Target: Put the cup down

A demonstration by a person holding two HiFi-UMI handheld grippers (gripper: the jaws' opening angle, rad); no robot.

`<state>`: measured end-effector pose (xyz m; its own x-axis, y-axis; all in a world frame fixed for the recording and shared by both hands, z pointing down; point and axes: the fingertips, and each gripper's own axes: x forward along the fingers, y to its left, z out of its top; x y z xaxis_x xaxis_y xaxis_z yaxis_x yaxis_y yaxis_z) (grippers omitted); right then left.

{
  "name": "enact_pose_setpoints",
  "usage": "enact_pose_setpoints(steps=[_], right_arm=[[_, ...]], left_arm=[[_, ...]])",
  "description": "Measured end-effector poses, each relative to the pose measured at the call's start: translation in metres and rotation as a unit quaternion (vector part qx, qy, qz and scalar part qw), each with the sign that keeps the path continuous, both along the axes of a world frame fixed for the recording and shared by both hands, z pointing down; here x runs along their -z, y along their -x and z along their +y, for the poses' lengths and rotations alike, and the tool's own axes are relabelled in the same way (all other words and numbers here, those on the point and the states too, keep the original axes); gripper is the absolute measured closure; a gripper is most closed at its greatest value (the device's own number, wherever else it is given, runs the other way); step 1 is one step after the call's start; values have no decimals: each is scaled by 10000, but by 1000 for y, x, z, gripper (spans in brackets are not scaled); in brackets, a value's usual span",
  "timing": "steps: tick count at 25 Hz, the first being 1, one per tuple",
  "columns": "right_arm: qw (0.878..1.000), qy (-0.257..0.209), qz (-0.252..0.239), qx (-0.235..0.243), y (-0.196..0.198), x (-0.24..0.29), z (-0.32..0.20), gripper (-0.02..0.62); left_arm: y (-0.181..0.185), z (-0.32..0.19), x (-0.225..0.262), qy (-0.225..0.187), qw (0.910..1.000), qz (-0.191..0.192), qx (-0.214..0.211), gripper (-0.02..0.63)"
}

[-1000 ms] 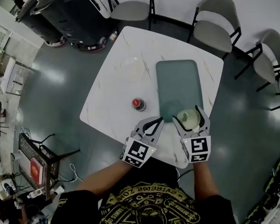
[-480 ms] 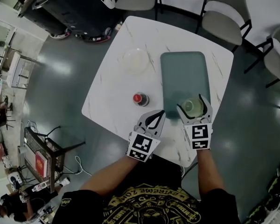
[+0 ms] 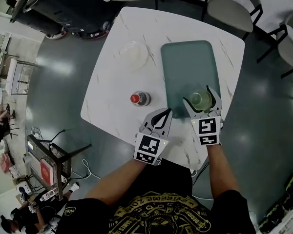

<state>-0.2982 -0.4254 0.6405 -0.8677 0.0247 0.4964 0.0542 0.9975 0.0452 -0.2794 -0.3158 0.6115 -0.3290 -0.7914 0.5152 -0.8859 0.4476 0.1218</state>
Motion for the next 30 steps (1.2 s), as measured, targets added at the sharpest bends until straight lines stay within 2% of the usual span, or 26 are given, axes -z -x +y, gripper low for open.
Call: enact_pose_setpoints(steps=[15,30], right_arm=[[9997,-165,48,159,15,-21,4,187],[9999,88,94,116,14,-23,5,186]], left_arm=[[2,2,-18,118,9999,103,18,611],[3,6,-11,-4,9998,193,10,611]])
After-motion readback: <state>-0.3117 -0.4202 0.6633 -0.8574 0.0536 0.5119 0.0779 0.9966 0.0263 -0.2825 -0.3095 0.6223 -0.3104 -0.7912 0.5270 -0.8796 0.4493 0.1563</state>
